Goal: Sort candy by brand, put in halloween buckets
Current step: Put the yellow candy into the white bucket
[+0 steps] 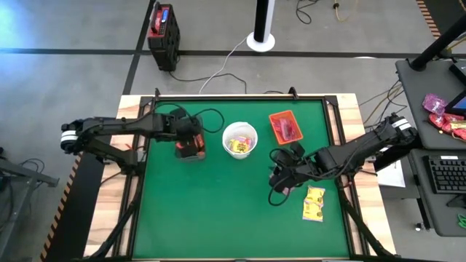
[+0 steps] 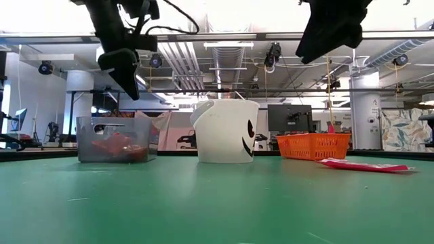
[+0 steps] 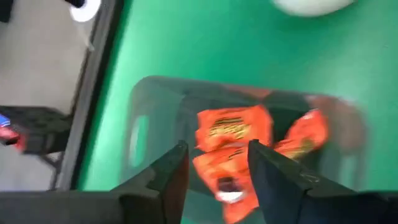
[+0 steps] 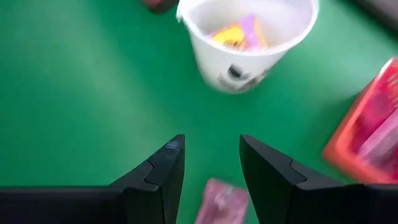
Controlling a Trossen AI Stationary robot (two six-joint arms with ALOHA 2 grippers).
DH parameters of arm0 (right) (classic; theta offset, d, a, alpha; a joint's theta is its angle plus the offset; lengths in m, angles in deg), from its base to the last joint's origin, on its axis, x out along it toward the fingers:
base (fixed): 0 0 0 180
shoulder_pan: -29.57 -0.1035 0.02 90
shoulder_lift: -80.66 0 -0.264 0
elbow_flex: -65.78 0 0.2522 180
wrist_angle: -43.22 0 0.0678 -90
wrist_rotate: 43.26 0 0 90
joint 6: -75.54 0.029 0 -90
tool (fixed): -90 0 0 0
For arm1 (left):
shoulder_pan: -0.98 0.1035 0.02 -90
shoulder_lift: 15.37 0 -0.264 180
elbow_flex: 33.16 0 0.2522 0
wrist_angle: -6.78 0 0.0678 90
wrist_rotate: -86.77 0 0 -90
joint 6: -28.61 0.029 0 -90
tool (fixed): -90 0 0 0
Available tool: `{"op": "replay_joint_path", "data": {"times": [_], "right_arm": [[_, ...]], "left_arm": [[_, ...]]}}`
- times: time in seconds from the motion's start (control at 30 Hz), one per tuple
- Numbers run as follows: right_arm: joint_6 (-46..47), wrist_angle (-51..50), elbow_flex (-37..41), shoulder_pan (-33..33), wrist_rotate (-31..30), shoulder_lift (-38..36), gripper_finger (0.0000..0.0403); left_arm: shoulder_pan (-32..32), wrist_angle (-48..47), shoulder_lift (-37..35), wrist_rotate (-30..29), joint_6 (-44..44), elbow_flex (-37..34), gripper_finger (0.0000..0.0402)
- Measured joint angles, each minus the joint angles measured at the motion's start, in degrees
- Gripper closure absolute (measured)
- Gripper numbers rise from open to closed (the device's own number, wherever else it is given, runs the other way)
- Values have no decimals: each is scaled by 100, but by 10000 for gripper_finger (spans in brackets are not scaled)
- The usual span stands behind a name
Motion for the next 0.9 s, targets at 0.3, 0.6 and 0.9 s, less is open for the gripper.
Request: {"op": "replay_joint_path", "data": {"times": [0.3, 0.6, 0.9], "right_arm": [[1200, -1013, 4, 204, 1649, 190, 257], [2133, -2031, 19, -126, 3557, 737, 257], [3253, -2843, 273, -750, 4139, 620, 257]], "left_arm": [[-778, 915, -165, 269, -238, -99, 250], [-1943, 2122, -501, 226, -73, -123, 258], [-2584, 2708, -650, 208, 101, -123, 258]]}}
